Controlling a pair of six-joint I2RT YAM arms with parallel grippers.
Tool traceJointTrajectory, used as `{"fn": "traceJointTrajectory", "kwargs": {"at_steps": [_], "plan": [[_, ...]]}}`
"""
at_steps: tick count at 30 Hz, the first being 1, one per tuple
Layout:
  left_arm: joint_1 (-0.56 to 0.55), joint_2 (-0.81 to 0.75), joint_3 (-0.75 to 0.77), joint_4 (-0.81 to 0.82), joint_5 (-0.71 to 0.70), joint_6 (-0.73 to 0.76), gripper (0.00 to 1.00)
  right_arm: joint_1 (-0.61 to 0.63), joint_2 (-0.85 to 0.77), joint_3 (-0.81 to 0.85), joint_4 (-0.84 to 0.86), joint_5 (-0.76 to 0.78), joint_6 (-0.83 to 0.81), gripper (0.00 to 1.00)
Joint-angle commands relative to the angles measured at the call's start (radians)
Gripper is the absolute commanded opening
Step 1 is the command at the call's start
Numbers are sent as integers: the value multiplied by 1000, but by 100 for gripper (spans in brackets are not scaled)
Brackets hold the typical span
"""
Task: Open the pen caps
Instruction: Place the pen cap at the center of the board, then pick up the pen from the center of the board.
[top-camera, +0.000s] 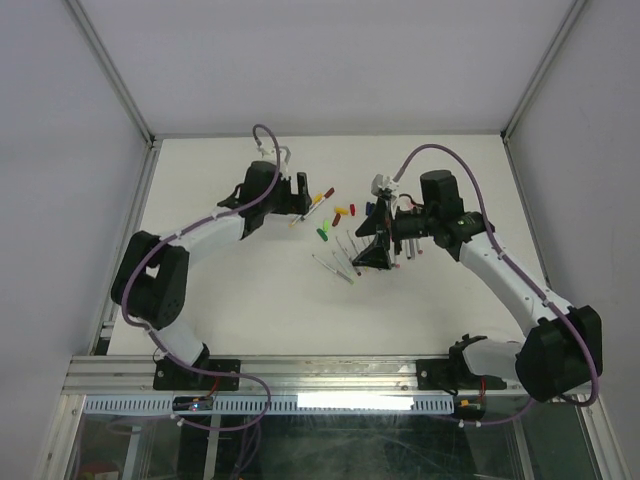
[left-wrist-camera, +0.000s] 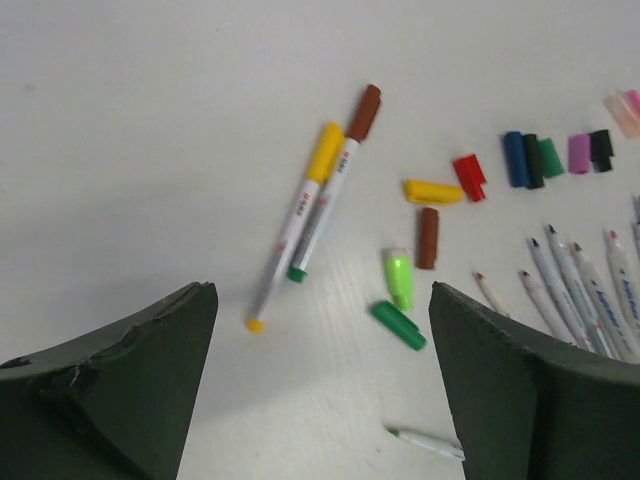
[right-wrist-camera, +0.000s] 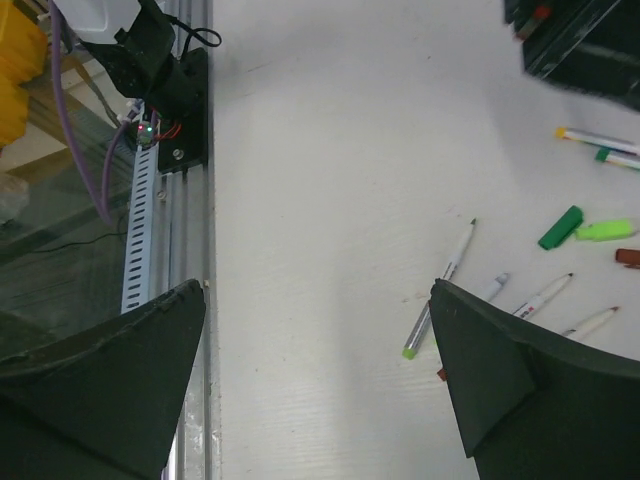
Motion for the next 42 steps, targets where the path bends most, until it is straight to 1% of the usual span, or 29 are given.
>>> {"fn": "traceJointTrajectory", "kwargs": {"at_steps": [1, 3, 7, 11, 14, 16, 20, 29, 35, 42], "plan": [[79, 112, 188, -190, 148, 226, 85, -28, 13, -11, 83, -122, -19, 96], [86, 168, 273, -260, 190, 262, 80, -43, 27, -7, 76, -112, -12, 96], [86, 298, 456, -388, 256, 335, 66, -75, 44, -5, 76, -107, 4, 95], [86, 420, 612, -495, 255, 376, 52, -96, 52, 1, 67, -108, 11, 95], [87, 488, 693, -542, 257, 385, 44, -102, 50, -3, 70, -106, 11, 95], [86, 520, 732, -558, 270, 385, 42, -104, 51, -3, 70, -105, 11, 95], [87, 549, 756, -563, 313, 380, 37, -106, 59, -2, 68, -105, 11, 94], [87, 577, 752, -563, 327, 376, 35, -107, 70, 0, 62, -106, 11, 94], [87, 591, 747, -566, 286, 375, 24, -108, 70, 1, 61, -109, 11, 94], [87, 578, 726, -573, 249, 383, 18, -109, 73, 1, 60, -111, 11, 93]]}}
